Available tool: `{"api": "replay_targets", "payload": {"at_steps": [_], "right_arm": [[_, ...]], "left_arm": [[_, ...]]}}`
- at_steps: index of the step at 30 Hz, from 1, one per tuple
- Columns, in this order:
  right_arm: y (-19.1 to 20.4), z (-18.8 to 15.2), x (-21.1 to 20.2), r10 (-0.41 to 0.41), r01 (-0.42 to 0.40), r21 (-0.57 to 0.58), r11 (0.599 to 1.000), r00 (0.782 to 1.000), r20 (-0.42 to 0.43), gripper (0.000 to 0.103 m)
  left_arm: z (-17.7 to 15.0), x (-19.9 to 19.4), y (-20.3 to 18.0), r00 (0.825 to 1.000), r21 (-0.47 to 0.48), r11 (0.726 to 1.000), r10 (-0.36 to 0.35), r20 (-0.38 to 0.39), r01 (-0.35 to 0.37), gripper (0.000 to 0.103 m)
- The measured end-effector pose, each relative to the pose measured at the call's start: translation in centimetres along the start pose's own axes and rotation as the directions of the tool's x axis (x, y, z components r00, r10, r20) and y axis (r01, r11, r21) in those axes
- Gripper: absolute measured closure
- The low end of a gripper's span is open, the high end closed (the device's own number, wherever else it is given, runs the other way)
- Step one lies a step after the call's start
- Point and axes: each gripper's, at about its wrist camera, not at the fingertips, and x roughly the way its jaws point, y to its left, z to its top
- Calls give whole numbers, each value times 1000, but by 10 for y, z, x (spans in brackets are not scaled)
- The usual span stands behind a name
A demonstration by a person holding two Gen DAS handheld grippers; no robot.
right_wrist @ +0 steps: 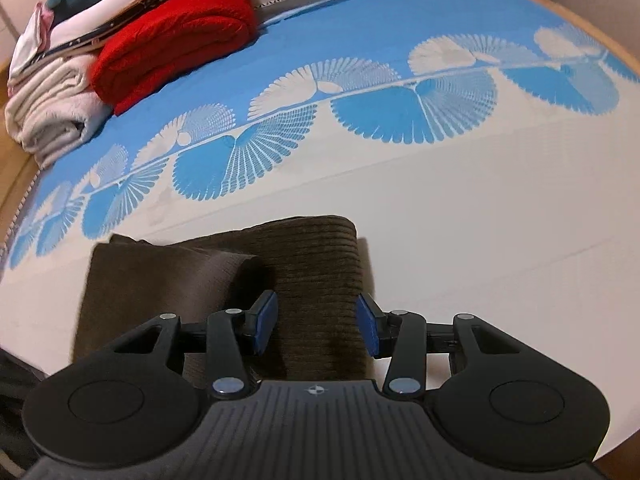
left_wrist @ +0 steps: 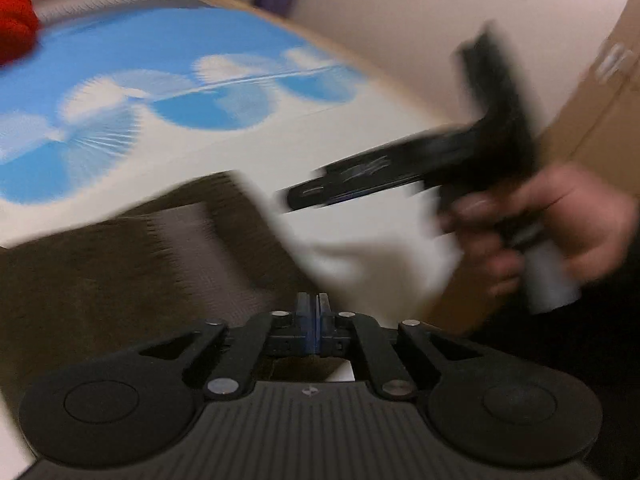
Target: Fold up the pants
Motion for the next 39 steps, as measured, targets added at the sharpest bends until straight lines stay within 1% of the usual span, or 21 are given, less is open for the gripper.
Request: {"api": "replay_targets", "payload": {"at_steps": [1,2,4,6,7,10,13,15,17,20,21,23,24,26,28,31,33,34,36,37,39], "right_arm": [[-1,0,3,6,-6,13,1000,1000,-12,56],[-1,1,5,14,-13,24,1000,1000,-22,55],[2,1,12,41,-40,37,999,998,-39,53],[9,1,19,75,-74,34,997,996,-56,43],[13,1,23,95,-92,36,995,993,-71,36],[24,3,38,166,-159,69,985,980,-106,28],[37,5,59,168,-155,89,984,973,-157,25],[46,5,75,137,-123,80,989,971,-195,23],[54,4,90,109,-92,83,992,968,-225,16],[62,0,109,86,-66,87,994,963,-255,11],[66,-2,112,77,-59,76,995,965,-250,12],[79,-6,111,78,-73,28,997,970,-228,36],[84,-8,110,68,-69,5,998,973,-218,40],[90,-9,100,65,-74,-40,996,979,-191,60],[91,-5,84,102,-112,-62,992,984,-149,67],[97,5,40,207,-209,-114,971,978,-36,71],[93,9,7,284,-277,-134,952,958,38,71],[88,9,-8,303,-291,-136,947,951,70,71],[69,10,-22,276,-266,-98,959,956,100,72],[55,10,-22,237,-233,-49,971,968,86,72],[21,8,-9,160,-160,92,983,987,7,72]], "left_arm": [[0,0,8,1000,-30,1000,7,-4,-7,95],[1,-4,23,1000,-92,996,4,-1,-4,95],[6,-19,54,999,-182,983,35,36,-28,89],[6,-38,82,993,-266,962,91,72,-69,80],[2,-46,94,988,-304,947,130,79,-100,80],[-5,-59,120,981,-372,917,183,65,-147,80],[-16,-66,127,978,-382,907,203,35,-175,80],[-24,-69,127,977,-361,913,212,19,-191,77],[-26,-74,134,975,-330,921,221,11,-205,74],[-39,-90,135,966,-289,925,260,13,-245,73],[-42,-95,138,963,-286,924,271,17,-255,73],[-43,-101,143,958,-303,915,285,22,-265,73],[-44,-103,146,957,-317,910,290,24,-267,73],[-42,-107,150,953,-335,901,300,29,-274,73],[-38,-110,150,950,-343,896,312,36,-281,73],[-34,-112,147,948,-350,894,316,51,-279,73],[-33,-110,144,948,-344,897,314,56,-277,73],[-32,-109,143,948,-337,899,314,56,-278,73],[-32,-105,141,947,-324,902,316,48,-285,73],[-33,-103,141,948,-320,903,316,43,-287,73],[-34,-96,139,950,-310,906,312,26,-289,73]]}}
